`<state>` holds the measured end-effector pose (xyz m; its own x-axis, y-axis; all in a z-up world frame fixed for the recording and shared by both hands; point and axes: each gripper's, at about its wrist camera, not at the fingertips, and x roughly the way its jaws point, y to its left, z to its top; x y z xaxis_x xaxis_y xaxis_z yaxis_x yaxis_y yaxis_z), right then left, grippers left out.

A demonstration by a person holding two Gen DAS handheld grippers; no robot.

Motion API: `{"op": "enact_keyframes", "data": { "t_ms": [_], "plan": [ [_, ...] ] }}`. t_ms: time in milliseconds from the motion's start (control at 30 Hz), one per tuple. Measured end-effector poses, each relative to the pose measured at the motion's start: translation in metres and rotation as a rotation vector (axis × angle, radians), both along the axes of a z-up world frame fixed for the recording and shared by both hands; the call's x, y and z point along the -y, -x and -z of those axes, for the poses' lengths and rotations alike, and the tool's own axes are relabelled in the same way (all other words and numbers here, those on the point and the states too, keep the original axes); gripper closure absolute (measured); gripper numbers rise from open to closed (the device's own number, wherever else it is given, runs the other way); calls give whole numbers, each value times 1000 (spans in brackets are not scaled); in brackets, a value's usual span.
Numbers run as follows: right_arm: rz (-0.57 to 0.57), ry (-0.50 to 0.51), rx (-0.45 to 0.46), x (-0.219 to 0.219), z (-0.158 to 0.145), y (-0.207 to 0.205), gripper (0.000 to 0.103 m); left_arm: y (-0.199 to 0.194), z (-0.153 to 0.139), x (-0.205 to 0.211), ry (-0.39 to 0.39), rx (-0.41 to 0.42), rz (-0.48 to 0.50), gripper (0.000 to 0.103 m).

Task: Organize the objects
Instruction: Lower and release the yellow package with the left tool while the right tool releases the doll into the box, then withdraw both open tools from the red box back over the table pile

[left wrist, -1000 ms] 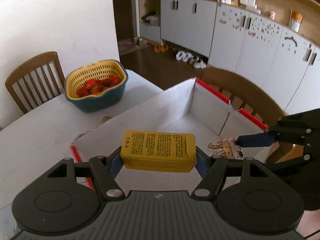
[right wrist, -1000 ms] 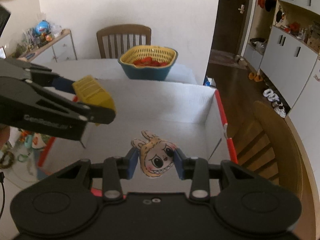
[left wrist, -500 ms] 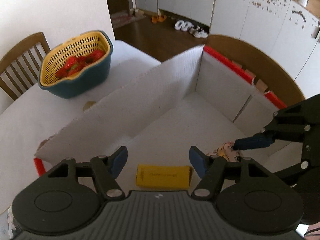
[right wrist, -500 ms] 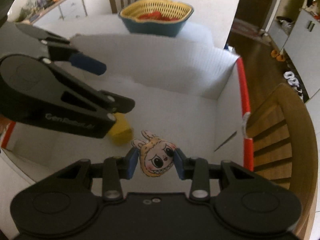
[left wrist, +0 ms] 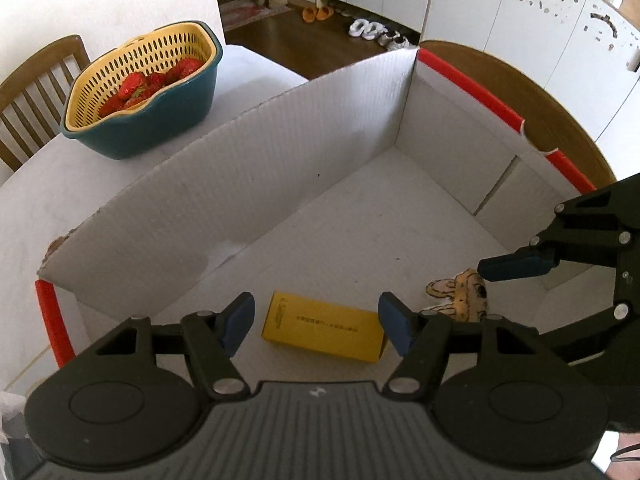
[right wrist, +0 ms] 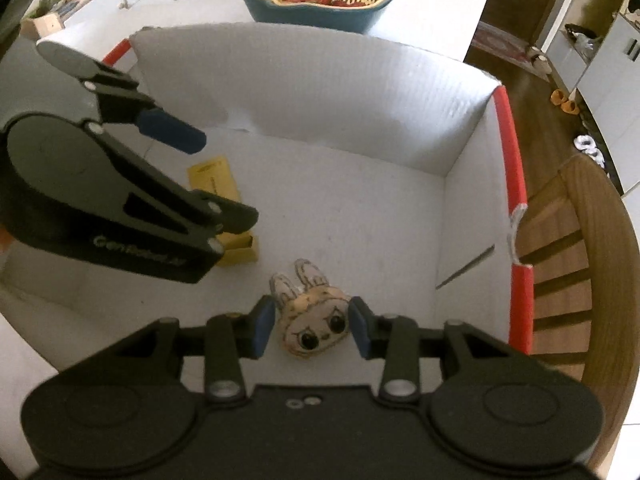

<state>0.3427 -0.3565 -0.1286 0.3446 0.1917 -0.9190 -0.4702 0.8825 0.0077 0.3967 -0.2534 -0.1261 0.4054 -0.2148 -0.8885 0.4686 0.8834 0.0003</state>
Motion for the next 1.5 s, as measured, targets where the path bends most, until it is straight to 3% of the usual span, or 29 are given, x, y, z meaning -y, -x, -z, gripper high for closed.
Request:
{"op": "enact_keyframes", "data": {
  "t_ms": [767, 867, 1500],
  "plan": [
    [99, -122, 166, 9, -69, 57, 57, 64, -72, -43, 138, 155, -14, 34],
    [109, -134, 188, 6, -77, 65, 54, 74, -82, -55, 156, 189, -23, 30],
    [134, -268, 276, -64, -111, 124, 14, 147, -114, -157, 251, 285, -60, 19]
  ]
}}
